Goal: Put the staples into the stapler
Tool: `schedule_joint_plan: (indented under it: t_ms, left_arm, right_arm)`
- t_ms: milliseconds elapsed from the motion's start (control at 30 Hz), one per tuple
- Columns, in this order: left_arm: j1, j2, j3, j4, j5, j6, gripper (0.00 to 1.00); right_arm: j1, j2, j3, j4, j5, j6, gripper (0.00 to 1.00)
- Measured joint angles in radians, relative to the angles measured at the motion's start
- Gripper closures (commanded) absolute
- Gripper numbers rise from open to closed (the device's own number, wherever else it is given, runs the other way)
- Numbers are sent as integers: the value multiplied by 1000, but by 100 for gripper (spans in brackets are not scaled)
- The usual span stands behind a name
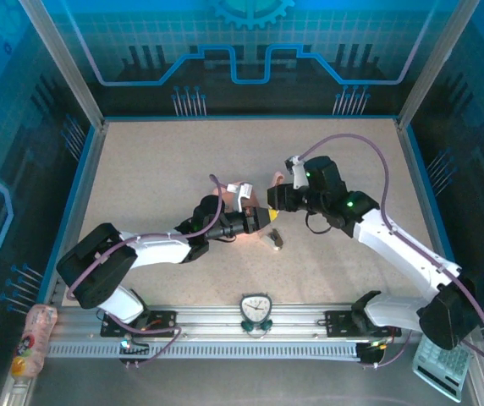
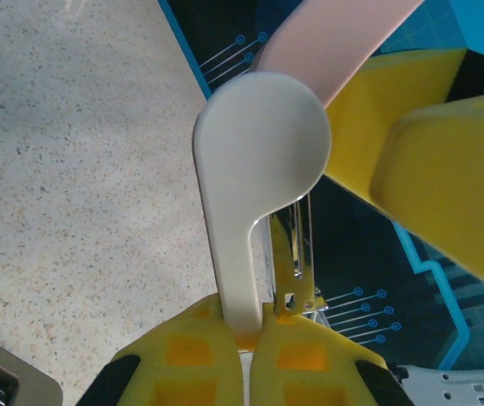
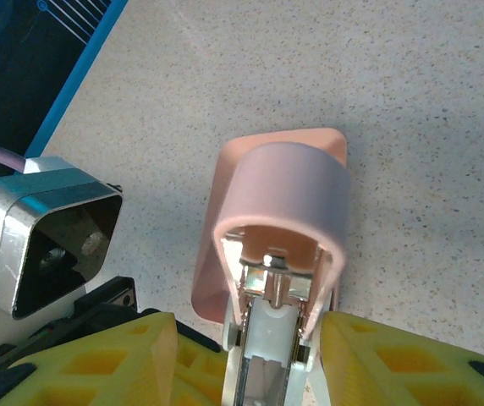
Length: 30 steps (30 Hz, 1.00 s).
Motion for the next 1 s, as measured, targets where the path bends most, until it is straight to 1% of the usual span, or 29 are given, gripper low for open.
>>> schedule_joint_plan:
  t_ms: [133, 267, 500, 567, 700, 733, 867, 1000]
  left_arm:
    - [0, 0, 0, 0, 0, 0, 100]
    - [0, 0, 0, 0, 0, 0, 100]
    - [0, 0, 0, -2, -8, 0, 99]
    - [0, 0, 0, -1, -13, 0, 92]
    - [-1, 0, 0, -3, -19, -2, 66]
    - [-2, 0, -1, -3, -21, -3, 62]
    - [-4, -8, -18, -16, -30, 2, 52]
    - [-4, -42, -44, -71, -57, 21, 44]
  right_arm:
    - [3, 25, 6, 0, 11, 13, 58]
    - [3, 37, 11, 2, 21, 23, 58]
    - [3, 52, 17, 4, 26, 32, 72]
    - [4, 52, 19, 3, 32, 30, 73]
    - [6, 51, 28, -11, 52, 25, 76]
    - [-1, 48, 29, -20, 61, 22, 76]
    - [-56, 32, 29, -66, 92, 10, 77]
    - [-125, 25, 29, -119, 107, -11, 77]
